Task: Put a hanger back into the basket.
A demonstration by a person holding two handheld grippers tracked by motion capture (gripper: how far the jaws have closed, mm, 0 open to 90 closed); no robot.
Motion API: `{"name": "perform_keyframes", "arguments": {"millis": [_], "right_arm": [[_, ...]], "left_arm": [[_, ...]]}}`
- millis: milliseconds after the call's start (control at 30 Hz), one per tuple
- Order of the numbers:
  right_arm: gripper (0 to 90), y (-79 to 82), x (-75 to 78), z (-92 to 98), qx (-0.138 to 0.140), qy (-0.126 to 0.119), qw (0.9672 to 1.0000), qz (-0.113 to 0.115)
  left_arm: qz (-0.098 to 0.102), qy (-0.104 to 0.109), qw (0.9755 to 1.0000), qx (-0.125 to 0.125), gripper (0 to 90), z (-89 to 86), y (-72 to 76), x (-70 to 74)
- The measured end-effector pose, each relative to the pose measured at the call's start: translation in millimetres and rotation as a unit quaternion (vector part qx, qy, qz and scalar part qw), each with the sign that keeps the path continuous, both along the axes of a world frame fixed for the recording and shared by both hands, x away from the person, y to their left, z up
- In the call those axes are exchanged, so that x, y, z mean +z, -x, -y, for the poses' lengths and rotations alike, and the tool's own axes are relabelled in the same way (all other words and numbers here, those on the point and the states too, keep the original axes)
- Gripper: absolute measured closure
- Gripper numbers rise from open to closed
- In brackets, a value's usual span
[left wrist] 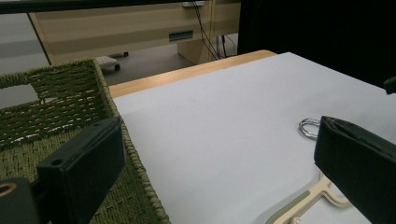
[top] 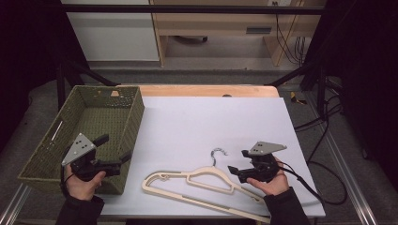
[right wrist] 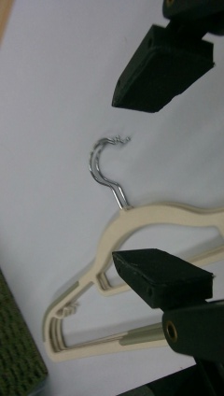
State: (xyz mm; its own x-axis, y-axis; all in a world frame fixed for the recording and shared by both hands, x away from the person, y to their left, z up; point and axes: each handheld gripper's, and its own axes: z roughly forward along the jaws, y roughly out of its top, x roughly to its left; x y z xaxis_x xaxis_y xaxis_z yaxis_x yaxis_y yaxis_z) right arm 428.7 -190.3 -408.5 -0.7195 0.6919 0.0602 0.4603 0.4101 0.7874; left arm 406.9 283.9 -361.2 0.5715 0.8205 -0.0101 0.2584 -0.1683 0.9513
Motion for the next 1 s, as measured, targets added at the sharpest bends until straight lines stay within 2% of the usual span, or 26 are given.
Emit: {"name": "perform_keyframes", "arguments": {"millis": [33,133,167,333,367,400,433,567,633,767,833,933,1000], "right_arm": [[26.0,-1.7,-6.2,-7.2,0.01,0.011,0.9998,-0.014],[27.6,-2.9,-12.7,-14.7,0.016,0.024,0.9993,-0.025],[30.5,-3.8,-18.2,-20.2,0.014,0.033,0.9986,-0.038],[36.9,-5.8,-28.0,-28.3,0.024,0.053,0.9968,-0.054],[38.8,-5.7,-30.5,-31.1,0.021,0.056,0.9962,-0.064],[42.1,-7.2,-36.7,-34.5,0.029,0.07,0.9944,-0.073],[42.1,-7.2,-36.7,-34.5,0.029,0.07,0.9944,-0.073],[49.9,-8.5,-46.8,-41.6,0.018,0.091,0.9905,-0.101],[56.3,-9.2,-51.1,-43.7,0.023,0.098,0.9887,-0.111],[62.3,-9.9,-53.1,-44.1,0.028,0.104,0.9876,-0.114],[64.8,-10.1,-54.3,-44.8,0.034,0.114,0.986,-0.117],[70.4,-10.0,-53.7,-45.4,0.028,0.126,0.9852,-0.112],[71.1,-10.4,-53.1,-45.7,0.02,0.125,0.9847,-0.12]], "left_arm": [[0.0,-0.001,1.0,-0.001,2.0,0.5,0.0,-0.1],[-0.001,0.0,1.0,-0.001,2.0,2.4,0.0,-0.4],[-0.002,-0.004,1.0,-0.002,2.0,2.7,0.0,-0.5],[-0.003,-0.004,1.0,-0.004,2.0,5.5,-0.1,-1.1],[-0.003,-0.008,1.0,-0.005,2.0,5.8,-0.1,-1.1],[-0.003,-0.008,0.9999,-0.006,2.0,6.3,-0.1,-1.3],[-0.004,-0.009,0.9999,-0.007,2.0,6.8,-0.1,-1.4],[-0.005,-0.011,0.9999,-0.008,2.0,8.8,-0.4,-2.1],[-0.006,-0.012,0.9999,-0.009,2.0,9.8,-0.6,-2.4],[-0.007,-0.013,0.9998,-0.012,2.0,11.9,-0.6,-2.9],[-0.008,-0.015,0.9998,-0.013,2.0,13.6,-0.7,-3.4],[-0.01,-0.017,0.9997,-0.016,2.0,16.0,-1.0,-4.3],[-0.012,-0.018,0.9996,-0.019,2.0,18.7,-1.2,-5.2]]}}
